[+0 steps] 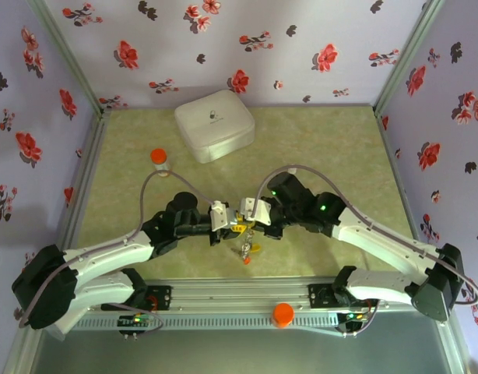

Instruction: Put the keys on the keyring

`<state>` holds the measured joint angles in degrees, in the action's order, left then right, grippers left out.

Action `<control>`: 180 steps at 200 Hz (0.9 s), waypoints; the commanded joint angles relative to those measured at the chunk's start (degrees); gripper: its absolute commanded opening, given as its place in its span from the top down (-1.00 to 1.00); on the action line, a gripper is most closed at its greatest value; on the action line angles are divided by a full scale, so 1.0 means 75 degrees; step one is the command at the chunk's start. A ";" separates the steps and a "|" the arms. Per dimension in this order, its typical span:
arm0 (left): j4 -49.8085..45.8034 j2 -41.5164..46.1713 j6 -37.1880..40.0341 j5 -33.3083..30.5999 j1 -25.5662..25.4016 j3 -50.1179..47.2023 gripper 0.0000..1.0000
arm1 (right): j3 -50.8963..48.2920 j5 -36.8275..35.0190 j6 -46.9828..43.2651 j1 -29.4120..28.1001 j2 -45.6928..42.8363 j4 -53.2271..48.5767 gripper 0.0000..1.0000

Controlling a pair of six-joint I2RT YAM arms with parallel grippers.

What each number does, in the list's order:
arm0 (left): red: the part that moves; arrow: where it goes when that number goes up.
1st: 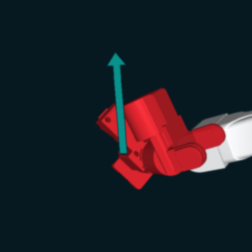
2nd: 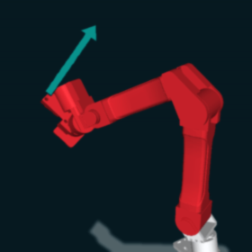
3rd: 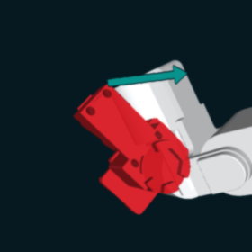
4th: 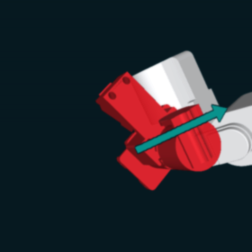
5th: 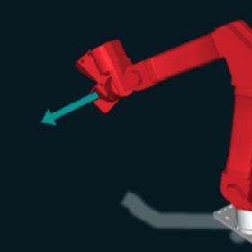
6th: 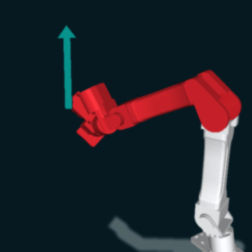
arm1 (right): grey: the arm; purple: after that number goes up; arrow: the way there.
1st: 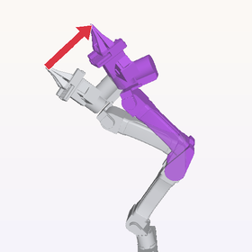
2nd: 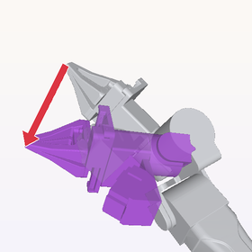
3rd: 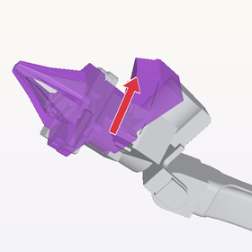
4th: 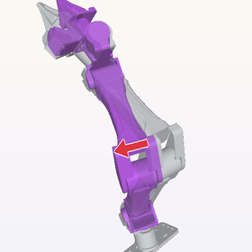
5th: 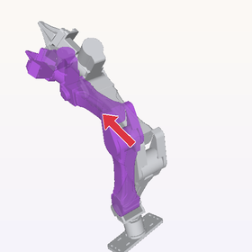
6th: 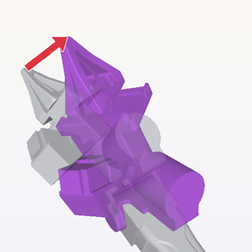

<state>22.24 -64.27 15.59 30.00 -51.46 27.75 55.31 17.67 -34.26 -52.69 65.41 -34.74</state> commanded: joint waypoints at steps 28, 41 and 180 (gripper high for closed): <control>0.0080 0.0062 0.0125 0.0204 -0.0053 0.0223 0.79 | 0.0439 -0.0153 -0.0188 -0.0284 0.0266 -0.0151 1.00; 0.0080 0.0081 0.0144 0.0264 -0.0053 0.0236 0.91 | 0.0408 -0.0142 -0.0129 -0.0282 0.0279 -0.0122 1.00; 0.2495 0.0308 -0.0816 0.0312 -0.0054 -0.0825 1.00 | -0.1816 0.1946 0.1679 0.0802 -0.1302 0.2654 0.46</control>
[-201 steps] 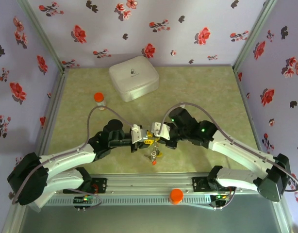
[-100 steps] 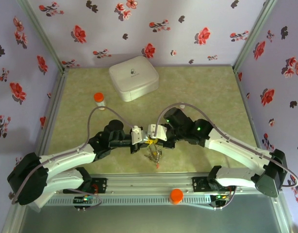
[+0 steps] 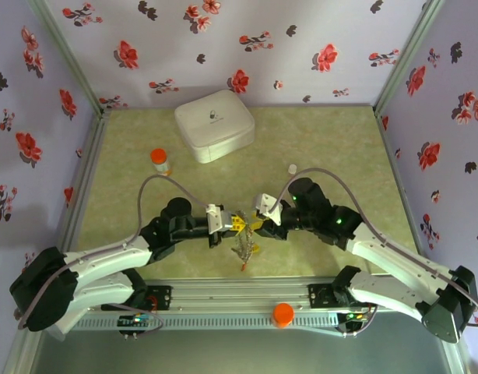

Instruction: Put the keys on the keyring

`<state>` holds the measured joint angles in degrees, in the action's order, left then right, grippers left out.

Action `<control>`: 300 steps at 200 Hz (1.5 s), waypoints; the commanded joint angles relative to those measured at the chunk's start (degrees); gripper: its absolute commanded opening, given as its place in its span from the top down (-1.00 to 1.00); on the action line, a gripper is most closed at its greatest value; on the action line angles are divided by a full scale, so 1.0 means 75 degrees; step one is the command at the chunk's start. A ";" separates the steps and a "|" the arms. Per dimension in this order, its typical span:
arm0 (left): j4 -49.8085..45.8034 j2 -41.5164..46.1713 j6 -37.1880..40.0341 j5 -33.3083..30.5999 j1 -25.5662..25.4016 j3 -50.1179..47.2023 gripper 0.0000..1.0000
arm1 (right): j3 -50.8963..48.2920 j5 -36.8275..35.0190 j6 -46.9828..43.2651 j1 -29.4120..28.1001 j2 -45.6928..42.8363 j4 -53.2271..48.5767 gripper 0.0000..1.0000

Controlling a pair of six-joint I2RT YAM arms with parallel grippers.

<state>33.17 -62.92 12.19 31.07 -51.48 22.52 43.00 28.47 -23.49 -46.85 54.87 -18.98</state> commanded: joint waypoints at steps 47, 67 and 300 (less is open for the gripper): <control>0.1218 0.0127 -0.0511 0.0253 -0.0050 -0.0144 1.00 | -0.0138 0.0523 0.0333 0.0013 0.0312 0.0810 0.60; 0.1380 0.0104 -0.0590 0.0264 -0.0050 -0.0138 1.00 | -0.0121 0.0536 0.0308 0.0018 0.0379 0.0792 0.68; -0.2298 0.0036 0.0849 0.0101 -0.0073 0.1205 0.95 | 0.1563 -0.0230 -0.1115 -0.0710 0.1247 -0.1120 1.00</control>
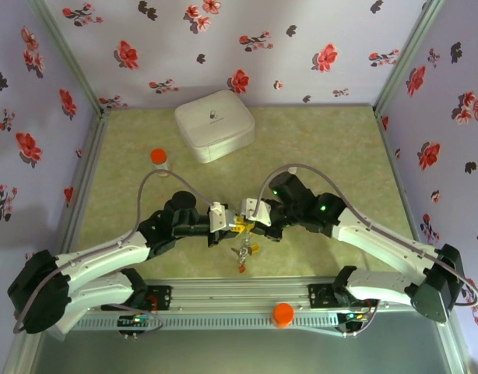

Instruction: Put the keys on the keyring

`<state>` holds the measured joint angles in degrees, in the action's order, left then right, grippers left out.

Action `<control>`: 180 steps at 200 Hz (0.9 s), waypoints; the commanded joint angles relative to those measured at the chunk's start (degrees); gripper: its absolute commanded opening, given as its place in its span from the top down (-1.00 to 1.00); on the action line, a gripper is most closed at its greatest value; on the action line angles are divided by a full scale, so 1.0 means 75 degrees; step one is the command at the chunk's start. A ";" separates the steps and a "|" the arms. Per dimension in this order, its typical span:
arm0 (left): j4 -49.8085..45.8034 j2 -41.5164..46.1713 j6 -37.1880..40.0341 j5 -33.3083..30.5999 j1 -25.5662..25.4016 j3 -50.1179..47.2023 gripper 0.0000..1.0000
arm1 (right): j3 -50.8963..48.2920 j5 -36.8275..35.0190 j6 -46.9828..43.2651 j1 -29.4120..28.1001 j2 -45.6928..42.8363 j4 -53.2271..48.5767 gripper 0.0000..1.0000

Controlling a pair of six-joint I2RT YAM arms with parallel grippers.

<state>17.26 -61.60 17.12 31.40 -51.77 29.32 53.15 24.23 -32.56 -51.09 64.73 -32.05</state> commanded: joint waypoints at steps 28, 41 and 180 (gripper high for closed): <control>-0.0114 -0.0085 0.0111 0.0076 -0.0038 0.0235 1.00 | -0.0079 0.0168 0.0223 -0.0143 -0.0391 0.0924 1.00; 0.0189 0.0003 -0.0002 -0.0001 -0.0035 0.0082 1.00 | -0.0272 0.0029 0.0420 -0.0089 -0.0599 0.0986 0.73; 0.3043 -0.0070 -0.0965 -0.0045 -0.0037 -0.1001 1.00 | -0.2144 -0.0354 0.1760 0.0215 -0.1604 0.2948 0.34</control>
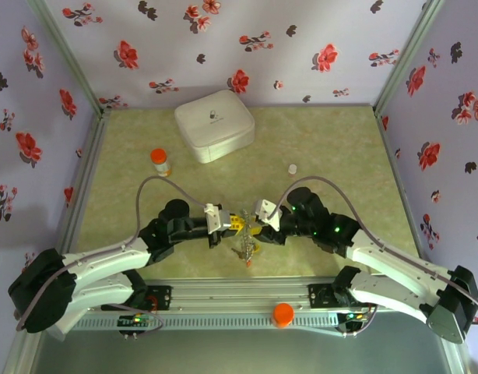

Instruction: Put the keys on the keyring

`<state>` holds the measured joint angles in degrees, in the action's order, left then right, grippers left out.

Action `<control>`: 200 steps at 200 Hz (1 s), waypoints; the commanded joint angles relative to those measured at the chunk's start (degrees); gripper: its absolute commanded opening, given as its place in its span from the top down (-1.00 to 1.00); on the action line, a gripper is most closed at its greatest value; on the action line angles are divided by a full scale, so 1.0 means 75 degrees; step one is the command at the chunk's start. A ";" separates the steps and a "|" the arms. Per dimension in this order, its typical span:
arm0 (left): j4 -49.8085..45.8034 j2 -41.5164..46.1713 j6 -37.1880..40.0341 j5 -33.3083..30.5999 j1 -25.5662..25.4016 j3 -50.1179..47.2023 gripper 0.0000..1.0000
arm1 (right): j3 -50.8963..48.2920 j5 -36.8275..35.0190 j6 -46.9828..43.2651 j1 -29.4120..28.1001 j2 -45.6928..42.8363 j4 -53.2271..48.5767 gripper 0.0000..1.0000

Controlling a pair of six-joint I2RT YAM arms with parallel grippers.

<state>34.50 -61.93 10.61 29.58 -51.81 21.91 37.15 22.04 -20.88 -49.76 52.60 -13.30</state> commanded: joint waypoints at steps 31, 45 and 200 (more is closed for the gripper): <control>0.0772 0.0008 -0.0108 0.0288 -0.0029 -0.0039 1.00 | 0.0003 -0.0003 0.0167 0.0038 0.0047 0.0479 0.42; 0.0826 0.0007 -0.0103 0.0295 -0.0029 -0.0050 1.00 | 0.0051 0.0130 0.0141 0.0037 0.0096 0.0438 0.49; -0.2324 0.0383 0.1020 0.0048 -0.0032 0.0821 0.42 | 0.1765 -0.0180 -0.1288 -0.0247 0.1140 -0.2173 1.00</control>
<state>24.47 -60.12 14.59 30.17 -51.81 25.17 46.09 23.40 -26.06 -50.30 59.66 -23.16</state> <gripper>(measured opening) 0.291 0.050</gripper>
